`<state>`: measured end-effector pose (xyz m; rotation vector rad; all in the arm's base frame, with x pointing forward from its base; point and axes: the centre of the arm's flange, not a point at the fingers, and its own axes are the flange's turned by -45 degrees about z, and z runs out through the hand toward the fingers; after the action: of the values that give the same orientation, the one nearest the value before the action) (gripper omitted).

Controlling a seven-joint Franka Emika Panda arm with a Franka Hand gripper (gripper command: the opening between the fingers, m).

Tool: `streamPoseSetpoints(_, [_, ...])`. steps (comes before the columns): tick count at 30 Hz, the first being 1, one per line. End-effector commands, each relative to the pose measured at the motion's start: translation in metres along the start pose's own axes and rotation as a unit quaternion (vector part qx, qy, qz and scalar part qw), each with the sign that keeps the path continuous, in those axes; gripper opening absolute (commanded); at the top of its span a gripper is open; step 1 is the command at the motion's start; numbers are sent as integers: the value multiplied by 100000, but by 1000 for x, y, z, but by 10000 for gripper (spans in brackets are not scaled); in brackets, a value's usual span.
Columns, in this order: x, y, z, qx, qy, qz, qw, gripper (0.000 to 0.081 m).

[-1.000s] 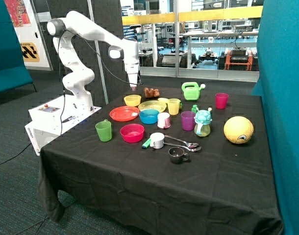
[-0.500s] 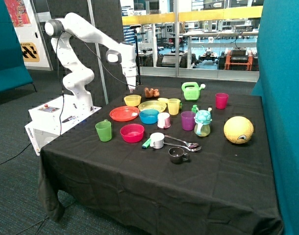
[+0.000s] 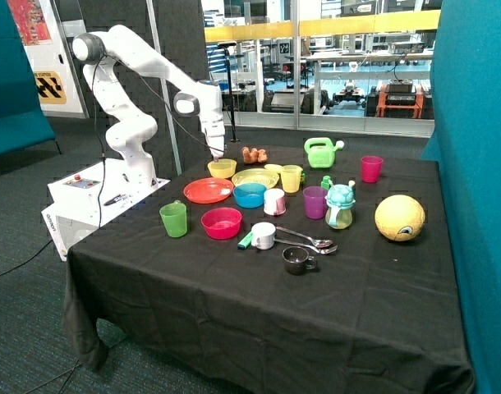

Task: Stack the bowls

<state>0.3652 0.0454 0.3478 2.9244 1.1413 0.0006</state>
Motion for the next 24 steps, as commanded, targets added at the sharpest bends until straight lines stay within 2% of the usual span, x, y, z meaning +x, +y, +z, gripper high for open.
streamPoseSetpoints(1, [-8, -3, 16, 117, 25, -244, 100000, 264])
streamPoseSetpoints(10, [4, 12, 20, 117, 24, -106, 100000, 275])
streamPoseSetpoints(24, [11, 14, 27, 117, 23, 963, 99995, 295])
